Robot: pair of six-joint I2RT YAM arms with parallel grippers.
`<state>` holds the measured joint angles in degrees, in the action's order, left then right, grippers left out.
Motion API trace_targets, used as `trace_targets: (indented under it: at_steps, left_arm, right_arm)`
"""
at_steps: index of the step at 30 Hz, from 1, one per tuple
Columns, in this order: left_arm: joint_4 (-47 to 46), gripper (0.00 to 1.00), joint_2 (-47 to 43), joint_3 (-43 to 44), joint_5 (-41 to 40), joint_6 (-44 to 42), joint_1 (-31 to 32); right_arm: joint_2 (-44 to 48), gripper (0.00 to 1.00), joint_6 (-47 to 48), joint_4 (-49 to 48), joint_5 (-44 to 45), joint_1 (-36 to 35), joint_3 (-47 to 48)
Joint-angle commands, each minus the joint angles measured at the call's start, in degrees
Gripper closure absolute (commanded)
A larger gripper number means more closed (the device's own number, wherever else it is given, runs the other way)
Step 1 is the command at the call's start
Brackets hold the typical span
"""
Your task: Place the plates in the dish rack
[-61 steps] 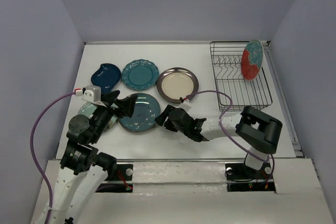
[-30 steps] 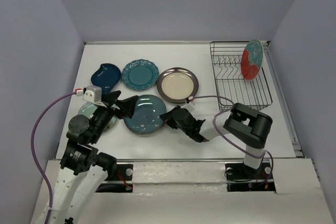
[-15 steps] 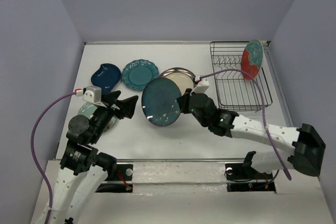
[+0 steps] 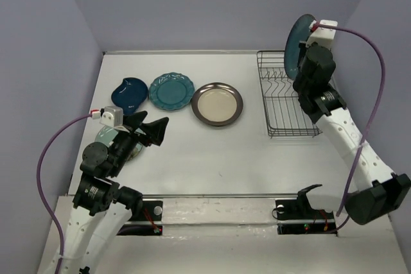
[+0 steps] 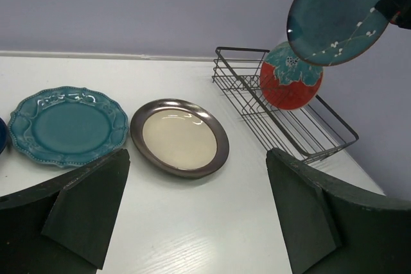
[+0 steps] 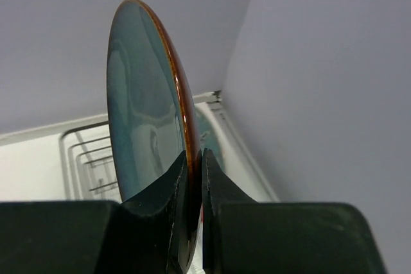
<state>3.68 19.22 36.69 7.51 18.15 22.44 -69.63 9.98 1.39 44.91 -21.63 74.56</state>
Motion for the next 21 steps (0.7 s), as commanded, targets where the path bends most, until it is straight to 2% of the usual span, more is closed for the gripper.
trace_targets:
  at_steps: [1, 6, 9, 21]
  left_arm:
    - [-2.54, 0.01, -0.50, 1.98, 0.67, -0.31, 1.12]
    - [-2.37, 0.01, -0.77, 1.90, 0.58, -0.40, 2.17]
    - [-2.01, 0.01, -1.12, 1.99, 0.14, -0.49, 2.61]
    - [-1.66, 0.01, -1.03, 2.07, -0.30, -0.75, 4.37]
  right_arm:
    - [-6.90, 0.93, 12.78, -7.72, -5.17, 5.61, 10.58]
    - [-13.77, 0.93, 23.13, -10.95, -8.69, 8.08, 13.76]
    - [-17.20, 0.93, 25.17, -10.97, -8.79, 8.62, 14.64]
    - [-20.55, 0.93, 24.48, -11.58, -9.13, 13.10, 14.38]
